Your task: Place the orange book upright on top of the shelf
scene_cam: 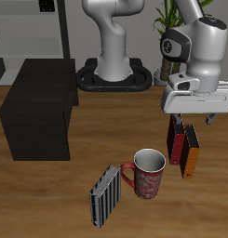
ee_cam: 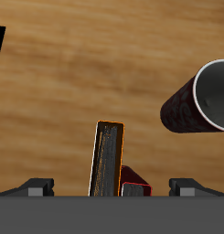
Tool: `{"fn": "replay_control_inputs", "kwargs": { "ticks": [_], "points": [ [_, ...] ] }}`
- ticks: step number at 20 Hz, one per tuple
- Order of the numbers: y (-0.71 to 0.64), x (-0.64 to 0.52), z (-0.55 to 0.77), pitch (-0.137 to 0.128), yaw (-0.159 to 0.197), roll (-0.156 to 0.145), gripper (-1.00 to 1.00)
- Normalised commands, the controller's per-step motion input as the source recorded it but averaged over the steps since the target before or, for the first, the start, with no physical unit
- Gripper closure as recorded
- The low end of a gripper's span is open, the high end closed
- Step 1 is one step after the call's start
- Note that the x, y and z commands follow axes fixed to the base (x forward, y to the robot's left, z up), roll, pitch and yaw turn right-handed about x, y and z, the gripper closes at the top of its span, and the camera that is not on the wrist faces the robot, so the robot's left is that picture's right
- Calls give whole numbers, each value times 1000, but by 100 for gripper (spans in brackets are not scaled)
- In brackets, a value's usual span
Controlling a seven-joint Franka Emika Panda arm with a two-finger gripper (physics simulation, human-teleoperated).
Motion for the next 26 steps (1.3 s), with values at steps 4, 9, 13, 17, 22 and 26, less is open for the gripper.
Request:
{"fn": "replay_control_inputs", "kwargs": {
  "ticks": [4, 9, 13, 17, 22, 26],
  "points": [
    [-5, 27, -69, 8, -1, 2, -100],
    [36, 27, -192, 16, 19, 8, -100],
    [60, 46, -218, 25, 10, 2, -100],
    [51, 21, -138, 10, 9, 17, -100],
    [4, 34, -144, 15, 5, 2, -100],
    [-60, 72, -182, 26, 4, 0, -100]
  ]
}}
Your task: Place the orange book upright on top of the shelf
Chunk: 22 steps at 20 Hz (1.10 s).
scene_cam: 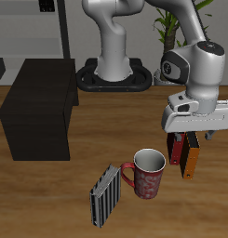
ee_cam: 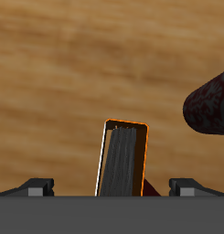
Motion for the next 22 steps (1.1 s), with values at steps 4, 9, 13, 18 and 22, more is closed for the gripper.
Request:
{"fn": "replay_control_inputs", "kwargs": {
  "ticks": [4, 9, 13, 18, 22],
  "points": [
    [-71, 55, -226, 37, 6, -4, -100],
    [30, 2, -149, 31, 4, 46, 100],
    [10, 8, -37, 8, -3, 8, 100],
    [24, -14, 9, 5, -3, 12, 100],
    [76, -18, 87, -7, 4, 11, 100]
  ]
}}
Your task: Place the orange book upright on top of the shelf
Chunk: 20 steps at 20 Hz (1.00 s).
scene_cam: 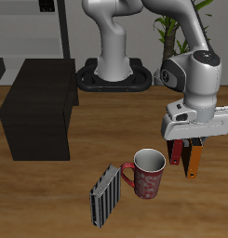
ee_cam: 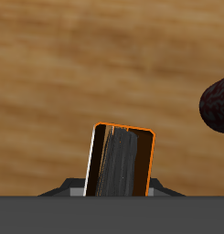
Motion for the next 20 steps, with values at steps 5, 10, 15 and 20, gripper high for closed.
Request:
{"fn": "replay_control_inputs", "kwargs": {
  "ticks": [5, 10, 15, 20],
  "points": [
    [196, -123, 355, -43, -8, 30, 100],
    [198, -180, 427, -59, -11, 29, 100],
    [102, -201, 401, -37, -13, 22, 100],
    [-26, -226, 412, -13, -18, 11, 100]
  ]
}}
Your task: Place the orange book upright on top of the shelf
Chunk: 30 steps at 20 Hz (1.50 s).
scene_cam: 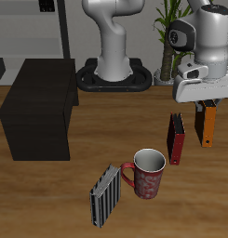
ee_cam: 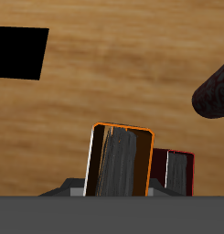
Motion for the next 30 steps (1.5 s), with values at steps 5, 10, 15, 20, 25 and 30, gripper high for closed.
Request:
{"fn": "replay_control_inputs", "kwargs": {
  "ticks": [5, 10, 15, 20, 25, 30],
  "points": [
    [-109, -219, 438, 32, -26, 30, 100],
    [-157, -170, 423, -23, -12, -23, 100],
    [-158, -320, 518, -39, -10, 10, 100],
    [-215, -252, 425, 15, -36, 26, 100],
    [-287, -16, 84, 88, -6, 42, 100],
    [-292, -56, -21, 32, 10, 31, 100]
  ]
}}
